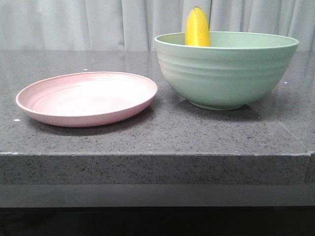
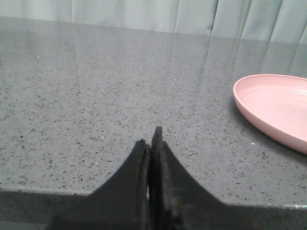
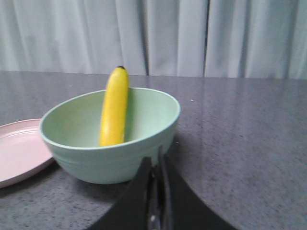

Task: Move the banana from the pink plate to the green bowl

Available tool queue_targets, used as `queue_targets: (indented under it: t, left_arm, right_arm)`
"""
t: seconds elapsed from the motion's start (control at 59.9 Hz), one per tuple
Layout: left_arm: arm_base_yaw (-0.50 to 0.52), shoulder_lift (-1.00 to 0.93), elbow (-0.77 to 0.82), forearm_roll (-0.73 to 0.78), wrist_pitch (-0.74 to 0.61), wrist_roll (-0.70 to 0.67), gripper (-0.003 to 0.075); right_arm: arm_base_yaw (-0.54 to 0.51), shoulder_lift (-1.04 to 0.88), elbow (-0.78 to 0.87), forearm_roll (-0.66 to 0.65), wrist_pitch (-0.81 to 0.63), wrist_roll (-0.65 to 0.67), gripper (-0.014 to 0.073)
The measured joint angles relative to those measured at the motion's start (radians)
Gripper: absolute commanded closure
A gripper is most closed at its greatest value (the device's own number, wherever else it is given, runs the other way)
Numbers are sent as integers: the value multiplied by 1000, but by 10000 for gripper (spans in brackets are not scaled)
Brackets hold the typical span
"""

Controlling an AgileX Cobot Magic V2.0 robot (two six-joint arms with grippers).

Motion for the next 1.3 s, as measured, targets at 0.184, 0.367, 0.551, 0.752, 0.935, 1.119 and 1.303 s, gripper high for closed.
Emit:
queue_targets:
  t: [0.184, 0.367, 0.551, 0.752, 0.935, 1.119, 1.303]
  left_arm:
    - [0, 0, 0, 0, -1, 0, 741]
    - [0, 0, 0, 0, -2, 1, 741]
    - [0, 0, 0, 0, -2, 1, 741]
    - [0, 0, 0, 0, -2, 1, 741]
    - [0, 0, 0, 0, -2, 1, 741]
    - [0, 0, 0, 0, -2, 1, 741]
    - [0, 0, 0, 0, -2, 1, 741]
  right_arm:
    - [-78, -83, 165, -142, -93, 161, 680]
    - [-159, -158, 266, -166, -79, 234, 680]
    - [-171, -160, 268, -206, -72, 248, 680]
    - [-171, -162, 268, -213, -78, 249, 680]
    - [-171, -162, 268, -213, -80, 252, 680]
    - [-171, -162, 268, -213, -80, 252, 680]
    - [-171, -162, 268, -213, -80, 254, 680]
